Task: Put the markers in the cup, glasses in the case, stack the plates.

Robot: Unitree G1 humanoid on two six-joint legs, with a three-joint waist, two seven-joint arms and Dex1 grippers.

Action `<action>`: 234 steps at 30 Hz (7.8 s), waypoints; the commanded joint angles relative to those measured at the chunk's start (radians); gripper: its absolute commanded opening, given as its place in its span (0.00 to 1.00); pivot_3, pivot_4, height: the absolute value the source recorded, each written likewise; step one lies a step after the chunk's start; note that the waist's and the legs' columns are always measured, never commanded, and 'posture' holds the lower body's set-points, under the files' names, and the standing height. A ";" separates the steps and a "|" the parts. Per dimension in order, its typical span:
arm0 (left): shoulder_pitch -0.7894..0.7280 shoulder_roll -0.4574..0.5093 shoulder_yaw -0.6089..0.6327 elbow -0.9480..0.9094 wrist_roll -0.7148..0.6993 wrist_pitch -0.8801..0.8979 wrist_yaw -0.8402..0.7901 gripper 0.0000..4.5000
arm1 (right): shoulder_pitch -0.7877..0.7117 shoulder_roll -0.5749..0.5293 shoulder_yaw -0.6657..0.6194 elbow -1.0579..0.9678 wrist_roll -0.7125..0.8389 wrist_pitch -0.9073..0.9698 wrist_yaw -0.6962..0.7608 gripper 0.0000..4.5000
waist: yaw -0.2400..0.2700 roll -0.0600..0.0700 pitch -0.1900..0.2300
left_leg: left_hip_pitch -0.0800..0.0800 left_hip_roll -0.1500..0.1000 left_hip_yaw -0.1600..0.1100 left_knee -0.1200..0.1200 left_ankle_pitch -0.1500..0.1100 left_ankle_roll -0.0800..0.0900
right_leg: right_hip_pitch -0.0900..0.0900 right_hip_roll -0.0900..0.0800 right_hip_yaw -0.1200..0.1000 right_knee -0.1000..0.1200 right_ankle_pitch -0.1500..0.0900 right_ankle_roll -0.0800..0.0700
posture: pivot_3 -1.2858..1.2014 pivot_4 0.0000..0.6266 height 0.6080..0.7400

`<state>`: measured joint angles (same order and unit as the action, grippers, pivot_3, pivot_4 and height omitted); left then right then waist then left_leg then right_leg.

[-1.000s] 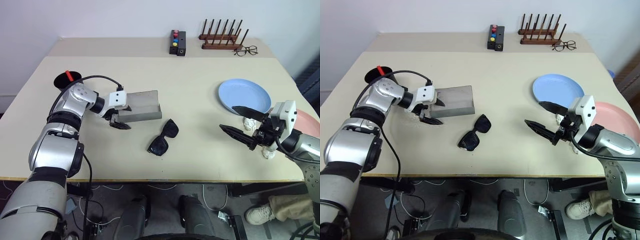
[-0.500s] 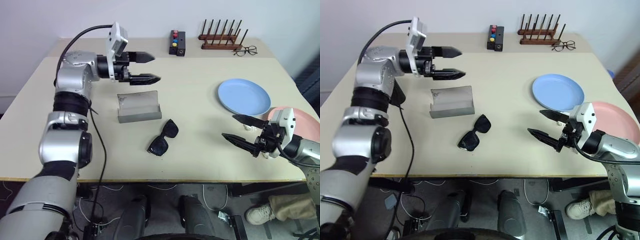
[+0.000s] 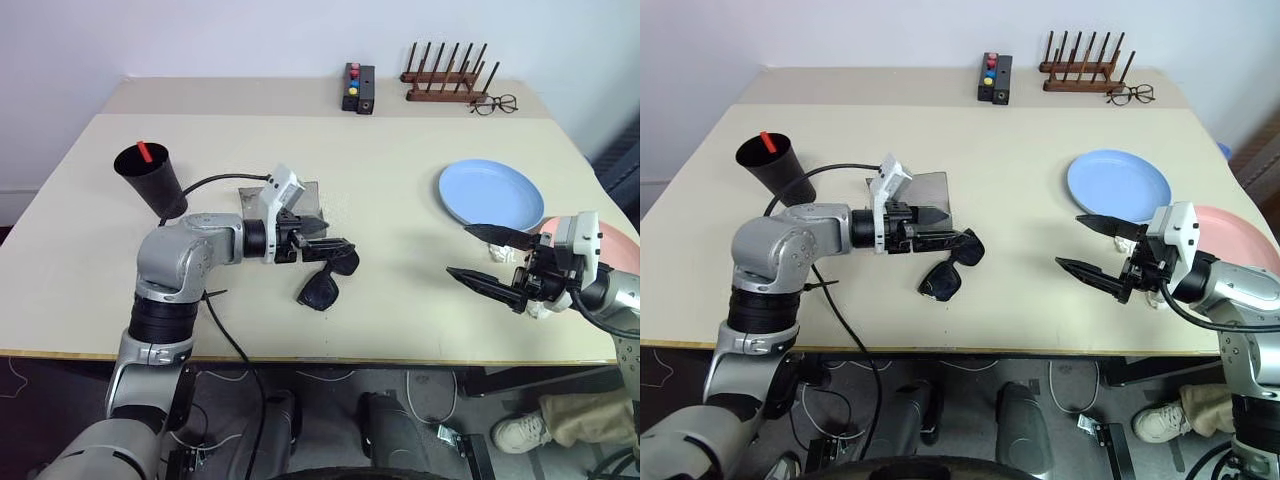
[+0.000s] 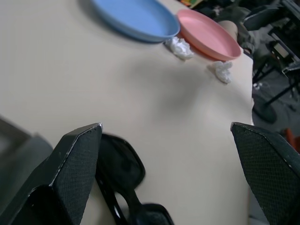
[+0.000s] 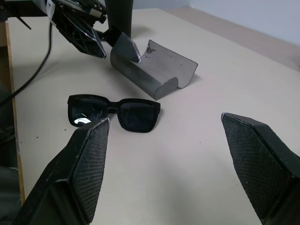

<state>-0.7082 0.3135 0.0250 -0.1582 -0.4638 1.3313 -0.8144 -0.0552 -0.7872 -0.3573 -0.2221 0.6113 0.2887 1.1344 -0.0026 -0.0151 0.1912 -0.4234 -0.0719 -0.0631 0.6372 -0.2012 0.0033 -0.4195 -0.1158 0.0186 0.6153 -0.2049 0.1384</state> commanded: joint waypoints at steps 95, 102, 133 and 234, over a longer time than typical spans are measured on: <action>-0.212 0.118 -0.227 0.127 -0.201 0.235 0.335 0.75 | 0.065 0.063 -0.009 -0.082 0.000 -0.078 -0.136 0.87 | 0.015 0.000 0.000 | -0.001 -0.001 0.001 -0.003 0.000 -0.001 | -0.001 -0.002 0.000 -0.004 -0.002 -0.004 | 0.52 0.24 1.00; -0.213 0.082 -0.259 0.185 -0.171 0.203 0.309 0.94 | 0.064 0.061 -0.009 -0.084 -0.001 -0.076 -0.136 0.87 | 0.015 0.000 0.000 | -0.001 -0.001 0.001 -0.003 0.000 -0.001 | -0.001 -0.002 0.000 -0.004 -0.002 -0.004 | 0.52 0.24 1.00; -0.211 0.030 -0.352 0.202 -0.046 0.116 0.253 0.01 | 0.120 0.062 -0.041 -0.127 0.007 -0.074 -0.181 0.87 | 0.013 0.000 0.000 | -0.001 -0.001 0.001 -0.004 -0.002 -0.003 | 0.000 -0.002 0.000 -0.005 -0.002 -0.004 | 0.52 0.24 1.00; -0.650 0.157 -0.325 1.473 0.814 -1.694 -0.562 0.91 | 0.014 -0.006 0.004 0.038 -0.024 -0.097 -0.049 0.87 | 0.015 -0.001 0.001 | -0.005 -0.001 0.003 0.003 -0.002 0.004 | -0.001 -0.001 -0.001 -0.004 0.003 0.004 | 0.52 0.24 1.00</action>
<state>-1.3418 0.4550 -0.3075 1.3315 0.3496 -0.3522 -1.3903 -0.0237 -0.7934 -0.3323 -0.1730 0.5732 0.2010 1.0845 0.0127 -0.0164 0.1920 -0.4285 -0.0727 -0.0602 0.6411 -0.2031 0.0069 -0.4208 -0.1169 0.0178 0.6122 -0.2023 0.1422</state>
